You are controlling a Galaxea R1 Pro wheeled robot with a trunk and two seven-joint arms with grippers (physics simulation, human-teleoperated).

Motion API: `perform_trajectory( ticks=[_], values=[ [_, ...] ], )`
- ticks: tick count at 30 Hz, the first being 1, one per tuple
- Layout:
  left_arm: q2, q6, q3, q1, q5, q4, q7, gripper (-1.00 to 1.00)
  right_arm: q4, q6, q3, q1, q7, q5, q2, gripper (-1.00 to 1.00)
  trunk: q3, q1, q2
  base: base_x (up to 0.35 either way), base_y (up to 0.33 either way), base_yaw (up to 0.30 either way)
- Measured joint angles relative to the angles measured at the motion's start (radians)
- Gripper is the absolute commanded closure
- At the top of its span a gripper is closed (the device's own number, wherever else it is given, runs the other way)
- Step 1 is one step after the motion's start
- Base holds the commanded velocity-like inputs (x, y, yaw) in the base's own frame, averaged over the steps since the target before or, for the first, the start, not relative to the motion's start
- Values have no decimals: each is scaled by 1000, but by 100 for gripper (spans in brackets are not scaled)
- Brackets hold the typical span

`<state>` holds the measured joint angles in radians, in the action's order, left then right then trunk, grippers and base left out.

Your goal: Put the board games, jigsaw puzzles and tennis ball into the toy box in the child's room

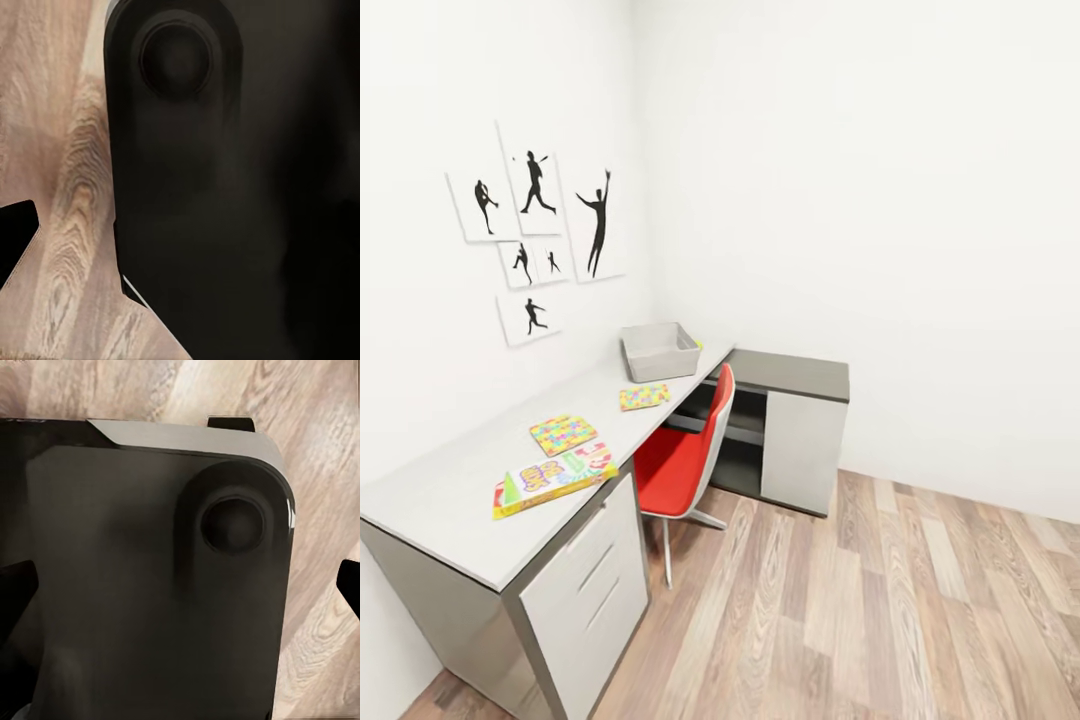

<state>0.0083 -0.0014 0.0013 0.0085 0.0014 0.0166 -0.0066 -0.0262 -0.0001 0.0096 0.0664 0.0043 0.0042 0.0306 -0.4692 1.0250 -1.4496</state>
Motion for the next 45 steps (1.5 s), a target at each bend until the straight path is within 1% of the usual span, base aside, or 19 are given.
perform_trajectory(
  ticks=[13, 19, 21, 24, 26, 27, 29, 30, 31, 32, 34, 35, 37, 38, 40, 41, 43, 44, 45],
  values=[
    [-1, 0, 0, -1, 1, 1, 1, -100, -3, 1, 0, 1, 0, 0, 0, -100, 0, 0, 0, 0, 0, -285],
    [0, 2, 3, -20, 5, 6, -3, -100, -7, 8, -3, 10, -1, -1, -2, -100, 0, 0, 0, 0, 0, -269],
    [1, 6, 9, -42, 17, 8, -6, -100, -12, 10, -4, 23, -1, -2, -6, -100, 0, 0, 0, 0, 0, -245],
    [1, 8, 12, -56, 26, 9, -8, -100, -16, 12, -4, 33, -2, -2, -8, -100, 0, 0, 0, 0, 0, -232],
    [2, 14, 18, -84, 47, 10, -10, -100, -20, 20, -4, 60, -2, -2, -10, -100, 0, 0, 0, 0, 0, -214],
    [2, 14, 18, -84, 47, 10, -10, -100, -20, 20, -4, 61, -2, -2, -10, -100, 0, 0, 0, 0, 0, -203],
    [2, 28, 21, -118, 68, 10, -11, -100, -23, 41, -5, 91, -4, -3, -12, -100, 0, 0, 0, 0, 0, -192],
    [2, 28, 21, -118, 68, 10, -11, -100, -23, 41, -5, 91, -4, -3, -12, -100, 0, 0, 0, 0, 0, -184],
    [2, 39, 22, -136, 77, 10, -12, -100, -23, 56, -5, 106, -5, -3, -13, -100, 0, 0, 0, 0, 0, -184],
    [2, 40, 22, -137, 77, 10, -12, -100, -23, 57, -5, 107, -5, -3, -13, -100, 0, 0, 0, 0, 0, -176],
    [1, 68, 25, -173, 91, 10, -13, -100, -25, 98, -5, 139, -13, -3, -14, -100, 0, 0, 0, 0, 0, -171],
    [1, 68, 24, -174, 91, 10, -13, -100, -25, 99, -5, 140, -13, -3, -14, -100, 0, 0, 0, 0, 0, -166],
    [0, 100, 26, -212, 100, 11, -14, -100, -27, 146, -5, 175, -22, -3, -14, -100, 0, 0, 0, 0, 0, -162],
    [0, 100, 26, -212, 100, 11, -14, -100, -26, 147, -5, 175, -22, -3, -14, -100, 0, 0, 0, 0, 0, -158],
    [-1, 126, 27, -251, 107, 11, -14, -100, -27, 195, -5, 210, -31, -3, -13, -100, 0, 0, 0, 0, 0, -153],
    [-1, 126, 27, -251, 107, 11, -14, -100, -27, 195, -6, 210, -31, -3, -13, -100, 0, 0, 0, 0, 0, -149],
    [-2, 147, 28, -290, 113, 12, -15, -100, -28, 237, -6, 243, -39, -3, -13, -100, 0, 0, 0, 0, 0, -144],
    [-2, 148, 27, -291, 113, 11, -15, -100, -28, 238, -6, 243, -39, -3, -13, -100, 0, 0, 0, 0, 0, -139],
    [-2, 159, 28, -310, 115, 12, -15, -100, -29, 255, -6, 260, -43, -3, -12, -100, 0, 0, 0, 0, 0, -133]
  ],
)
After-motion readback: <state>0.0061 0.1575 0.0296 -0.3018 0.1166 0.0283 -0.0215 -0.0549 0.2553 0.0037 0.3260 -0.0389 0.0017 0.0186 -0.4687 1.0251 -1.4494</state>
